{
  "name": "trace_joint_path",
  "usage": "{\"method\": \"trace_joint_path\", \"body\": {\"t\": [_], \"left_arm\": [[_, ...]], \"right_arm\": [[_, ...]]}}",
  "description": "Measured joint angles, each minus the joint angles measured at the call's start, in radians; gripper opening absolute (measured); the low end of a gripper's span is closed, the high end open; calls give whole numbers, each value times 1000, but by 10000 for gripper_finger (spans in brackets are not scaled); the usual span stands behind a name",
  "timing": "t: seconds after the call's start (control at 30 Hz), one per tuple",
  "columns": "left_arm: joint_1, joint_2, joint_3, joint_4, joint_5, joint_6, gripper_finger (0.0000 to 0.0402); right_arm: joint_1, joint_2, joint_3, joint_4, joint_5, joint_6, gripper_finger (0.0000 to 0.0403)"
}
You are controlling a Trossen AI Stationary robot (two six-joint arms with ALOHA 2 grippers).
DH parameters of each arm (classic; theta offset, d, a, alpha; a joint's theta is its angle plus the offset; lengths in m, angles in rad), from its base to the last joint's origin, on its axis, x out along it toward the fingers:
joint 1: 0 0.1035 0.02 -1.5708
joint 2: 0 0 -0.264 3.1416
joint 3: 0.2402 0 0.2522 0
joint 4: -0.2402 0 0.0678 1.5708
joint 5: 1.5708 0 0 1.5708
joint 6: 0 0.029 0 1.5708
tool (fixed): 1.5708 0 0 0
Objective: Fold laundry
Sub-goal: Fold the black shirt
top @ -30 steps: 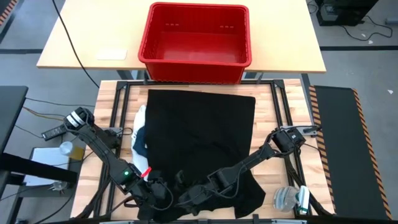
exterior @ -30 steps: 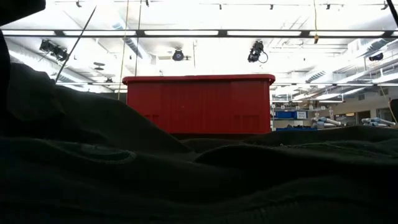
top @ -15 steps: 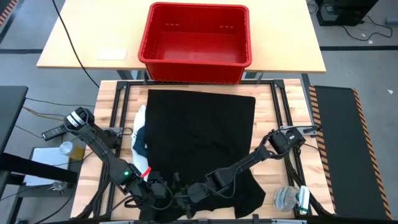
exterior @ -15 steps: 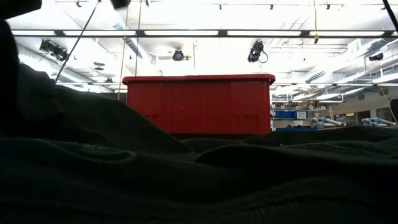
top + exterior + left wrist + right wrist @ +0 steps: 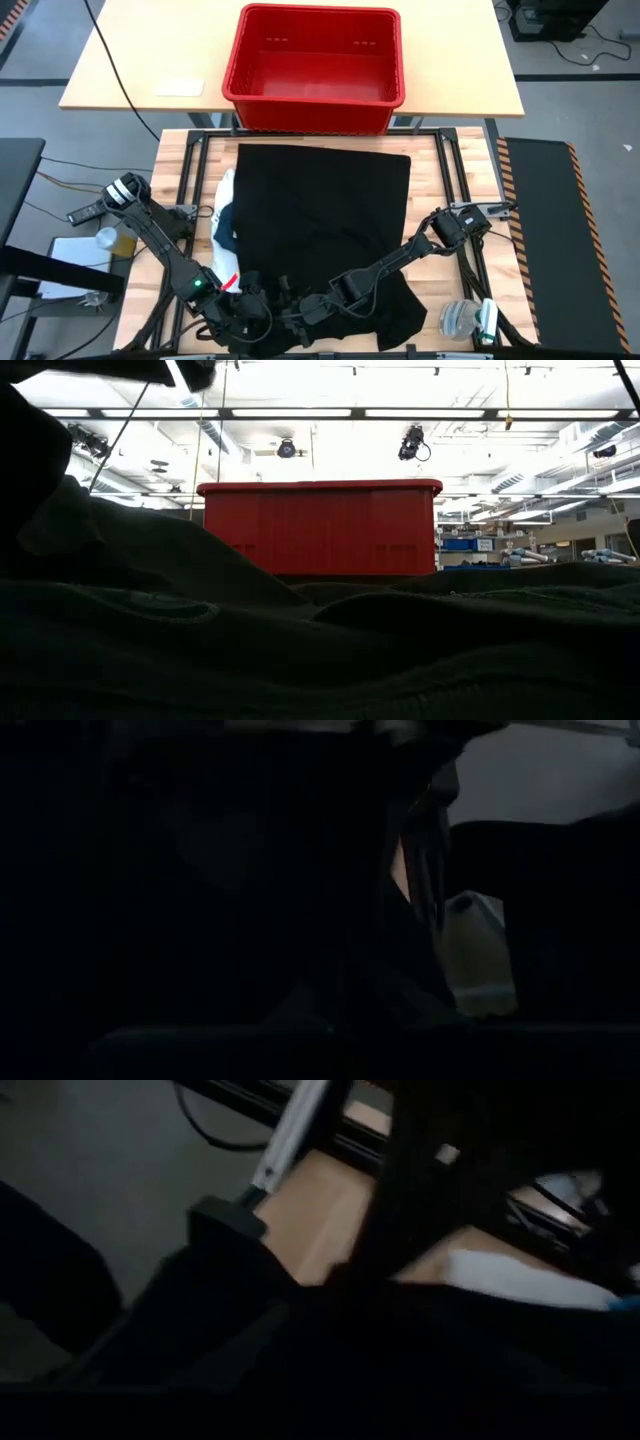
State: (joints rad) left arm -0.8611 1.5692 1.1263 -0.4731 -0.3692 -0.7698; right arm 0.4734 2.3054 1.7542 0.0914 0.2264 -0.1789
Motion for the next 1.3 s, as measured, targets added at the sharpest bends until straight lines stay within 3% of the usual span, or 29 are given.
{"method": "trace_joint_path", "body": {"t": [0.1, 0.33, 0.43, 0.6, 0.77, 0.97, 1.1, 1.2, 1.3], "left_arm": [[-13, 0, 0, 28, -40, 28, 13], [-30, 0, 0, 98, -58, 136, 13], [-29, 0, 0, 92, -57, 137, 13], [-29, 0, 0, 89, -58, 130, 13], [-29, -3, 0, 100, -114, 100, 22], [-29, -92, 0, 91, -148, 128, 96], [-27, -190, 1, -80, -163, 120, 143], [-37, -242, 1, -337, -245, -1, 151], [-33, -242, 0, -558, -305, -82, 148]], "right_arm": [[2, 0, 0, 2, 41, -20, 211], [-5, 0, 0, 5, 6, -42, 190], [-6, 0, 0, 1, -10, -50, 142], [-6, 0, 0, -15, -11, -73, 20], [-5, -6, 0, -54, 15, -89, 12], [4, -72, 0, -158, 63, -109, 10], [19, -98, 1, -261, 94, -84, 10], [35, -125, -1, -424, 221, 1, 10], [43, -160, 0, -532, 261, 74, 10]]}}
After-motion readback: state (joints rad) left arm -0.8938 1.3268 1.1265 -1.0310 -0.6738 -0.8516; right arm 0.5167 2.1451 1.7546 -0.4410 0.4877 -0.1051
